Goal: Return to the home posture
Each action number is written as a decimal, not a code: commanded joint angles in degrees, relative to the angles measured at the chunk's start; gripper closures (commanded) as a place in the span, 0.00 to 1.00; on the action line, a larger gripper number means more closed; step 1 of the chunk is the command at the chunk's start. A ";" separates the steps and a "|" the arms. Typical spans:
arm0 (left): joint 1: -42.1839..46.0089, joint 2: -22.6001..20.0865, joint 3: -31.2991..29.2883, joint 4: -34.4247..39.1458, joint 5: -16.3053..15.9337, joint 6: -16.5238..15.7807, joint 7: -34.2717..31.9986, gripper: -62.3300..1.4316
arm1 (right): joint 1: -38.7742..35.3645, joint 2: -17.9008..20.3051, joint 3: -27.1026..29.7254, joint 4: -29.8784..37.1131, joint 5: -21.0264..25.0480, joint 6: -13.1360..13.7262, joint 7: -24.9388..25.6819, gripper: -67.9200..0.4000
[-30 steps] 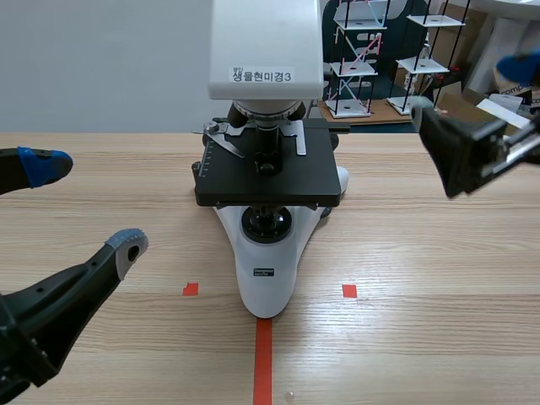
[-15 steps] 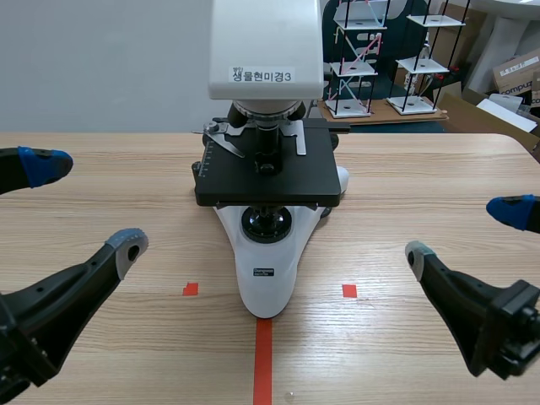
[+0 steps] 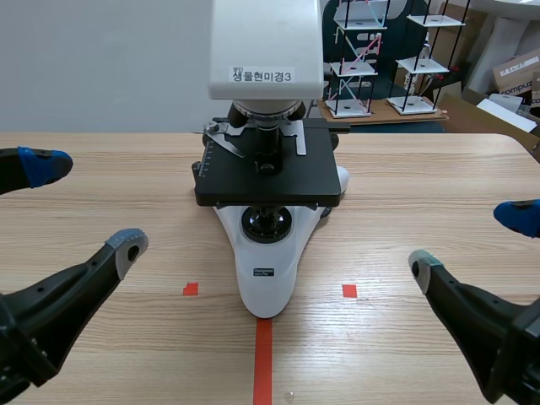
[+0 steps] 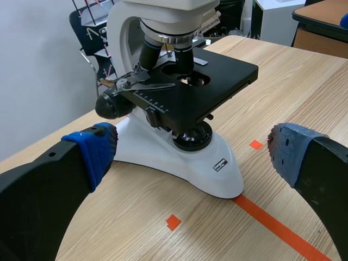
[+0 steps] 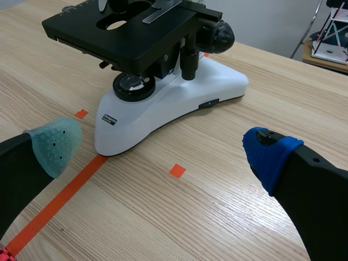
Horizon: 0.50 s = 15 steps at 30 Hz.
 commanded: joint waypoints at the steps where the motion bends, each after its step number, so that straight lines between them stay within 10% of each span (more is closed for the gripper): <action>1: 0.26 0.57 -0.07 0.33 -0.61 -0.07 -0.94 0.07 | 1.22 0.57 0.55 1.01 0.42 0.02 0.98 0.01; 15: 0.26 0.57 -0.07 0.33 -0.61 -0.07 -0.94 0.07 | 1.62 0.57 0.55 1.01 0.37 0.02 0.96 0.01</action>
